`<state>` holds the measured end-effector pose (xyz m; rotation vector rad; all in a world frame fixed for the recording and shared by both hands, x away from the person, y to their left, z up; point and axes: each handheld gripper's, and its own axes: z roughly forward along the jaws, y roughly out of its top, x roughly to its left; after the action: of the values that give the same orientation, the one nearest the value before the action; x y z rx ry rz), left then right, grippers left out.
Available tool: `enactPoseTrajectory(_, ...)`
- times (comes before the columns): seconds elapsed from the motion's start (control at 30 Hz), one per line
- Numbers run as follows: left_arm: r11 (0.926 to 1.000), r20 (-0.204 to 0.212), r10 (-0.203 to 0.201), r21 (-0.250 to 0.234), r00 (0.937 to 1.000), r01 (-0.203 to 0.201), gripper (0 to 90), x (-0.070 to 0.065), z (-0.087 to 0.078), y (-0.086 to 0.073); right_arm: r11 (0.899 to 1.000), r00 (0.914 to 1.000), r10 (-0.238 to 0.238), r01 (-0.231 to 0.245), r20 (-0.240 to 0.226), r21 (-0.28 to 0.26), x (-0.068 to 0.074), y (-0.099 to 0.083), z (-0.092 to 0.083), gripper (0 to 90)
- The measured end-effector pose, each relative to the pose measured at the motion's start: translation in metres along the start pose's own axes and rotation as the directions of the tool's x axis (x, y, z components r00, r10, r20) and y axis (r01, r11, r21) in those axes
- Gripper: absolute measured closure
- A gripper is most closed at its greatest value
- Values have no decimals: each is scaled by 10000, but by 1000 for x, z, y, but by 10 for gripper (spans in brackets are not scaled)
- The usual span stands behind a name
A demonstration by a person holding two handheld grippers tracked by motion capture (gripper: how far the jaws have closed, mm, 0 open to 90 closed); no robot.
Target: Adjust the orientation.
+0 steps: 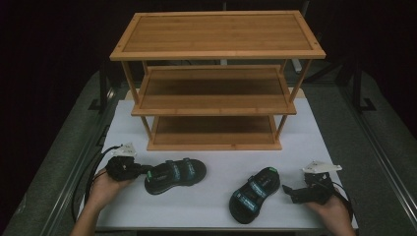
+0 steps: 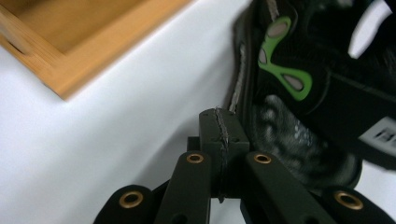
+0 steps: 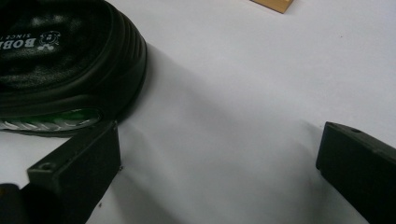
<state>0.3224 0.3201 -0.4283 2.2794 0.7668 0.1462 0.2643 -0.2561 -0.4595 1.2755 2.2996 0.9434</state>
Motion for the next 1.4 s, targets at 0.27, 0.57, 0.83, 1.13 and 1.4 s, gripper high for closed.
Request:
enactPoseTrajectory(0.27, 10000, 347, 88, -4, 9994, -88, 900, -18, -3, -8, 10000, 10000, -7, 7, 0, -2, 0, 0, 0, 0)
enactPoseTrajectory(0.57, 9998, 1013, 160, -83, 9947, -152, 900, -36, 0, -14, 10000, 10000, 7, -7, 4, 8, 0, 0, 0, 0)
enactPoseTrajectory(0.83, 9992, 1553, 406, -38, 9870, -405, 900, -53, 5, -13, 10000, 10000, 8, -8, 5, 9, 0, 0, 0, 0)
enactPoseTrajectory(1.13, 9982, 1547, 591, -21, 9862, -595, 900, -56, 4, -9, 10000, 10000, 7, -7, 6, 4, 0, 0, 0, 0)
enactPoseTrajectory(1.4, 9936, 1163, 440, -1086, 9922, -313, 632, -49, -27, 8, 10000, 10000, -6, 6, 2, -1, 0, 0, 0, 0)
